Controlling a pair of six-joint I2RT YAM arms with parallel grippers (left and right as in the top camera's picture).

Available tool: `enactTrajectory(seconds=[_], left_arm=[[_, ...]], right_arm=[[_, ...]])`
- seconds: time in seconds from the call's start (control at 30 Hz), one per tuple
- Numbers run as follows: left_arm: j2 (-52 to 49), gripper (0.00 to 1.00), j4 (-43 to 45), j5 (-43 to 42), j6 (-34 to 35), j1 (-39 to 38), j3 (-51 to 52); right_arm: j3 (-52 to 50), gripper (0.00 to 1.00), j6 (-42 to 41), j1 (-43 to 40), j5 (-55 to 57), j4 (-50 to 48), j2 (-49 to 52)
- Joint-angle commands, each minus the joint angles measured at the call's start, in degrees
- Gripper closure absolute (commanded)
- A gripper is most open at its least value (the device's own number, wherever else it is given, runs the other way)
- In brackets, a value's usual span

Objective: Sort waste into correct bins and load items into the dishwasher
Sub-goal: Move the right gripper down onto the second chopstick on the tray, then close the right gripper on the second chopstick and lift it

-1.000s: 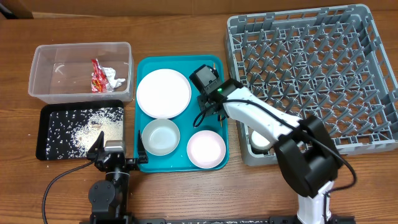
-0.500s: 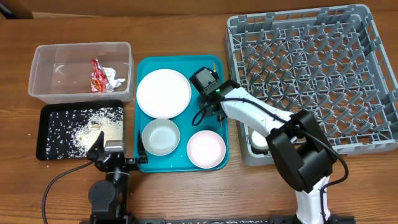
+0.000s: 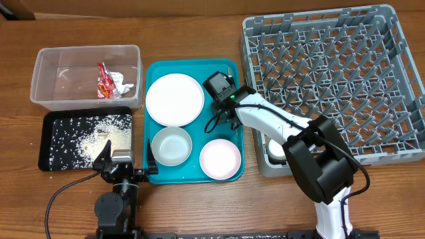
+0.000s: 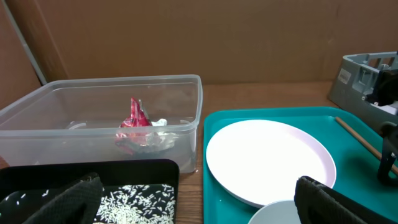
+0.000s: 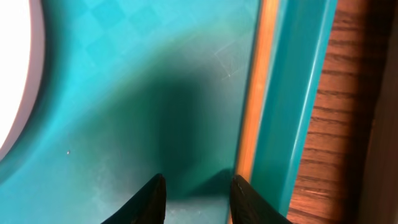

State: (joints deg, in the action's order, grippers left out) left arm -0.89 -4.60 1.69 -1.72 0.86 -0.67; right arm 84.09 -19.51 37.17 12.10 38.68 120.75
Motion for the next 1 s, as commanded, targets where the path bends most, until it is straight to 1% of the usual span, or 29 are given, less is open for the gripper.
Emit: enactTrajectory(seconds=[0.0,0.07,0.13,0.23,0.33,0.43,0.57,0.7,0.8,0.97], left_arm=[[0.6,0.0,0.4,0.2,-0.9,0.2,0.4],[0.6,0.0,0.4,0.2,-0.9,0.2,0.4],[0.6,0.0,0.4,0.2,-0.9,0.2,0.4],[0.6,0.0,0.4,0.2,-0.9,0.2,0.4],[0.6,0.0,0.4,0.2,-0.9,0.2,0.4],[0.6,0.0,0.4,0.2,-0.9,0.2,0.4],[0.6,0.0,0.4,0.2,-0.9,0.2,0.4],[0.6,0.0,0.4,0.2,-0.9,0.2,0.4],[0.6,0.0,0.4,0.2,-0.9,0.2,0.4],[0.6,0.0,0.4,0.2,-0.9,0.2,0.4]], right_arm=[[-0.5,0.64,-4.7,-0.3,-0.2,-0.1,2.1],[-0.5,0.64,-5.2,-0.3,-0.8,-0.4,2.1],[0.2,0.64,-3.5,-0.2,-1.9,-0.2,2.0],[3.5,0.64,-0.7,0.1,-1.7,3.3,1.3],[7.3,0.64,-0.4,0.1,-1.7,7.2,0.2],[9.2,0.63,-0.4,0.0,-1.7,8.1,-0.5],[8.6,0.63,-0.4,-0.4,-1.7,7.4,-0.2],[4.5,0.63,-1.8,-1.0,-1.7,3.3,-0.1],[1.7,0.63,-2.2,-1.0,-4.0,0.2,0.0],[0.5,0.63,-4.5,-1.4,-4.9,0.2,0.2]])
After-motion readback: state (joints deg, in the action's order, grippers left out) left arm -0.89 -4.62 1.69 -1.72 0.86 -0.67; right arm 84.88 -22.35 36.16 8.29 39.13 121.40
